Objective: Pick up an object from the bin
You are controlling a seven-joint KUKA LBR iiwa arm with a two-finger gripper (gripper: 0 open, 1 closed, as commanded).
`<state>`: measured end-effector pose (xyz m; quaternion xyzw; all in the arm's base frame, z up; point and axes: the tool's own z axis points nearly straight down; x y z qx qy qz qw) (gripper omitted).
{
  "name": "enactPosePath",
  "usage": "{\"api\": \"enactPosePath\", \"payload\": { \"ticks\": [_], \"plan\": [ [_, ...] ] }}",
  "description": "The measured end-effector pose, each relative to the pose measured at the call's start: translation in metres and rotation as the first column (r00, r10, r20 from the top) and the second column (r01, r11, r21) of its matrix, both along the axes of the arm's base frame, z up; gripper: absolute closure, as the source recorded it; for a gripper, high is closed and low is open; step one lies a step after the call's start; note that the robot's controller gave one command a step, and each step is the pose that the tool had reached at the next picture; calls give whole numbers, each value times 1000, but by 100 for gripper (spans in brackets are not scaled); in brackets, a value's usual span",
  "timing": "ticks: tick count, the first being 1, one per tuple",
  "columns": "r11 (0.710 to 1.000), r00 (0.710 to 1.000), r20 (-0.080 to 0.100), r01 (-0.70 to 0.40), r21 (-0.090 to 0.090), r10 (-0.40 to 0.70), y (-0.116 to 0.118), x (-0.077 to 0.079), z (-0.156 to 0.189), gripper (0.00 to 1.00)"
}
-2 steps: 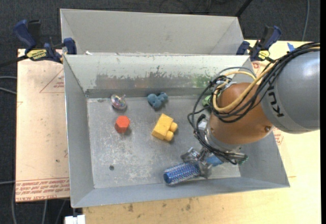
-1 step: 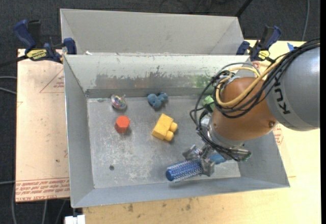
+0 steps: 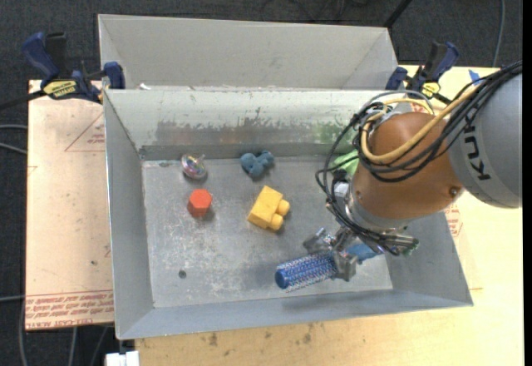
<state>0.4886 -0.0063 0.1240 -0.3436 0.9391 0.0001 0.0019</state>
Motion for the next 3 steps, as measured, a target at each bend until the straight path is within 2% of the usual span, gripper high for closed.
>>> {"api": "enactPosePath", "payload": {
  "ticks": [3],
  "plan": [
    [1000,1000,0,7,0,-7,3,2,54,100]
  ]
}}
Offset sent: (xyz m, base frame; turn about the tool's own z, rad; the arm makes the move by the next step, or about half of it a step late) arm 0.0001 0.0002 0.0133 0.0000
